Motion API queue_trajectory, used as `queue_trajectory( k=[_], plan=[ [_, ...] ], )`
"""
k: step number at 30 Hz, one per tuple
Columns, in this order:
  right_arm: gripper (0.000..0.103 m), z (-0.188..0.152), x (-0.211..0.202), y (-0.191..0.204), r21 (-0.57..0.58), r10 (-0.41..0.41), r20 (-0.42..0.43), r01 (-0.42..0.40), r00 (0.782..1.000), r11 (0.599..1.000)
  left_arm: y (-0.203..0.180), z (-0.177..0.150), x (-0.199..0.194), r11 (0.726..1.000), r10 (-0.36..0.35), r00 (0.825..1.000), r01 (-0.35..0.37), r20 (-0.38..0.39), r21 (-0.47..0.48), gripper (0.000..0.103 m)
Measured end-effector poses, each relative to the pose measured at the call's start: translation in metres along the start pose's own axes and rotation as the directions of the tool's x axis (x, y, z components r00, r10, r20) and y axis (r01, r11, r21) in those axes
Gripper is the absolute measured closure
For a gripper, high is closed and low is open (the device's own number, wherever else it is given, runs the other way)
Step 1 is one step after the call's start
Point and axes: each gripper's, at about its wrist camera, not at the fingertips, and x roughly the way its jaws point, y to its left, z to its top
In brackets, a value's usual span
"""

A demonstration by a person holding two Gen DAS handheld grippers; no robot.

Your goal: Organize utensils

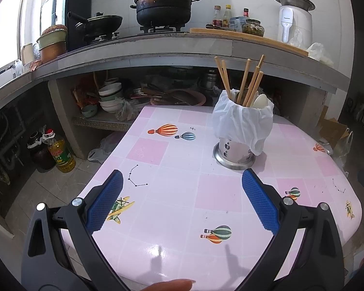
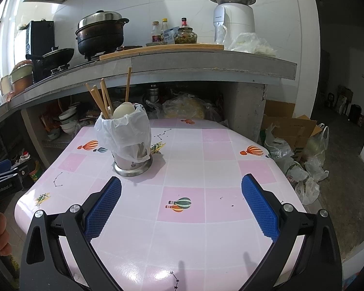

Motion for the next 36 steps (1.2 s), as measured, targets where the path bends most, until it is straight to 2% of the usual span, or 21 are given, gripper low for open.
queue_trajectory(
  k=[36],
  plan=[
    [0.006,-0.0018,0.0003,0.0044,-0.005,0.000,0.001,0.000,1.000,1.000,-0.0041,-0.0039,-0.0008,1.000,-0.004,1.000,0.004,-0.012,0.021,0.008]
  ],
)
